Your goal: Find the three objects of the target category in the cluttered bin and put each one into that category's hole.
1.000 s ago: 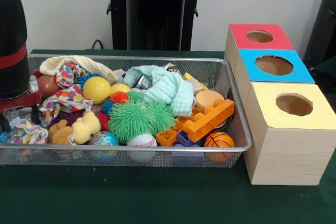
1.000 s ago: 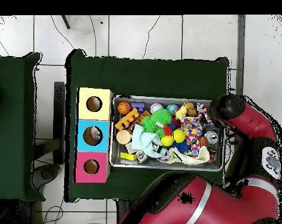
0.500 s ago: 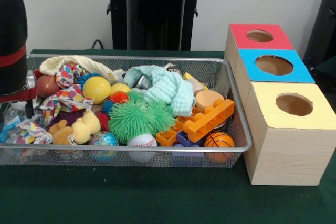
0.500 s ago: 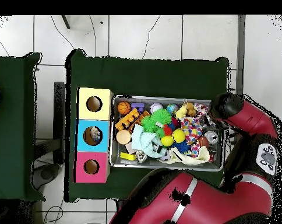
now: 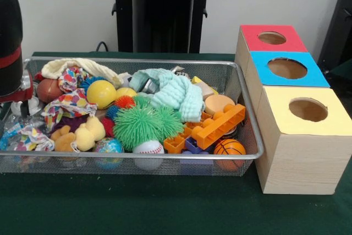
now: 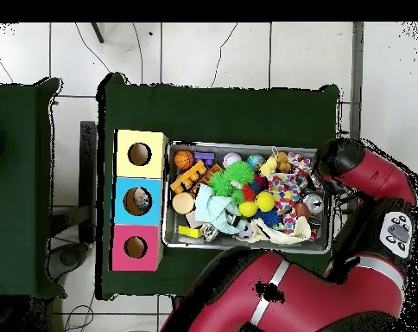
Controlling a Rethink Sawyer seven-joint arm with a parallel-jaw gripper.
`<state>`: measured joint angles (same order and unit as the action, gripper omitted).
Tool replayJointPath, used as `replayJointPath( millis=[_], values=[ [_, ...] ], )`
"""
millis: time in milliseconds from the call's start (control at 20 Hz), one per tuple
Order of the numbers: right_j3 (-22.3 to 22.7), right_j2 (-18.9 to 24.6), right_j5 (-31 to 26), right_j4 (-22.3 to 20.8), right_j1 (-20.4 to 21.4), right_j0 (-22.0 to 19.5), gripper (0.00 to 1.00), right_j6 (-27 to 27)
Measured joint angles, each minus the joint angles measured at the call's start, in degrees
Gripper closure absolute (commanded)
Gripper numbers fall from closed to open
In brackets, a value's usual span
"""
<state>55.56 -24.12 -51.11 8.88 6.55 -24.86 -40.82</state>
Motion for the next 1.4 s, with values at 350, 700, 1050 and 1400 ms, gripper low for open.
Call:
replayJointPath(
  millis=[350, 700, 1050, 1400],
  values=[
    [-1.4, 0.0, -0.1, 0.0, -1.7, 0.1, 0.00, 0.0],
    [-2.0, 0.1, -0.1, 0.0, -2.9, 0.1, 0.00, 0.0],
    [-3.1, 0.6, -0.1, 0.1, -3.5, -0.2, 0.00, 0.0],
    [-5.2, 2.2, -0.2, 0.1, -4.9, -1.3, 1.00, 0.0]
  ],
)
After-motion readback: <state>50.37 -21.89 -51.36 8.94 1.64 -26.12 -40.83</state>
